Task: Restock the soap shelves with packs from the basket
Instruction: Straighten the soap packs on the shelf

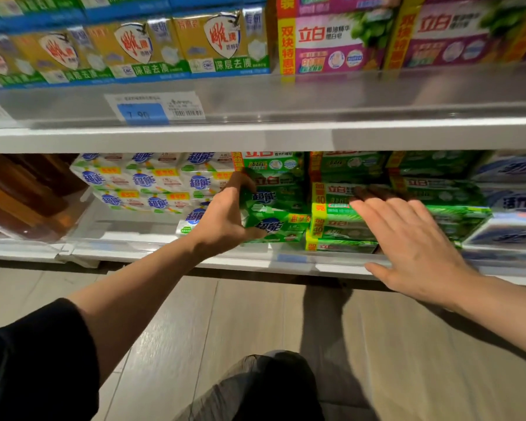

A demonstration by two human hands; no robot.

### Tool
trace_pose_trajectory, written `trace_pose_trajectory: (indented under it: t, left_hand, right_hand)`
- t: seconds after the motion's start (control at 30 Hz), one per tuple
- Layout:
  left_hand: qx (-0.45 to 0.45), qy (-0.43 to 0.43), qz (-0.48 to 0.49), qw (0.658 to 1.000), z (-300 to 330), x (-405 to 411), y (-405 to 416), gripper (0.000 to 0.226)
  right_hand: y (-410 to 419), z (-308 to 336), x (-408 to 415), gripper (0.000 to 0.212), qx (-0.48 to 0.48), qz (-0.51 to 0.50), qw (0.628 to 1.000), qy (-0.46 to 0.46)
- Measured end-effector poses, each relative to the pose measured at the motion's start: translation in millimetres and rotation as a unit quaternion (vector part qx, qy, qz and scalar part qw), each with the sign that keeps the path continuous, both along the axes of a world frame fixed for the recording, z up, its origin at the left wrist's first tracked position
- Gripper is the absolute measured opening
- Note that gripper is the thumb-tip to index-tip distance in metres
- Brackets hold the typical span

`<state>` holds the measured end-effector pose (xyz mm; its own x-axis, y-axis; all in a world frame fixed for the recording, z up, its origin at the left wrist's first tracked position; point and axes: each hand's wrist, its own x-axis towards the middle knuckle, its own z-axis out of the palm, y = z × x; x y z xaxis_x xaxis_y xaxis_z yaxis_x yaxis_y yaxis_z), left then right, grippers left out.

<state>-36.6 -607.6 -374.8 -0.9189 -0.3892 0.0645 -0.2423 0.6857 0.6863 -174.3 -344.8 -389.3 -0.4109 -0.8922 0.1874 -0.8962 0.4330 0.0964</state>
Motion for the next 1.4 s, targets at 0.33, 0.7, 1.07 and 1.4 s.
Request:
trace_pose_trajectory:
  t: [0.33, 0.7, 1.07, 1.4]
  left_hand:
    - [-0.204, -0.106, -0.073, 0.970, 1.6, -15.7, -4.7, 0.077]
    - [-0.142, -0.095, -0.053, 0.984, -25.2, -0.8, -11.5, 0.081]
    - [0.090, 0.010, 0.024, 0.996, 24.3, 40.7, -5.8, 0.086]
    - [0.242, 0.009, 0.023, 0.970, 116.3, 108.3, -0.3, 0.057]
  right_hand:
    - [-0.4, 0.5, 0.6, 0.103, -0.011, 0.005, 1.000, 0.007]
    - [-0.8, -1.9, -0.9, 0.104, -0.019, 0.009, 1.000, 0.010]
    - [1.8, 28.7, 3.4, 0.091, 0.009, 0.117, 0.993, -0.002]
    - [-36.1, 128.7, 59.8, 0.057, -0.081, 0.216, 0.973, 0.031]
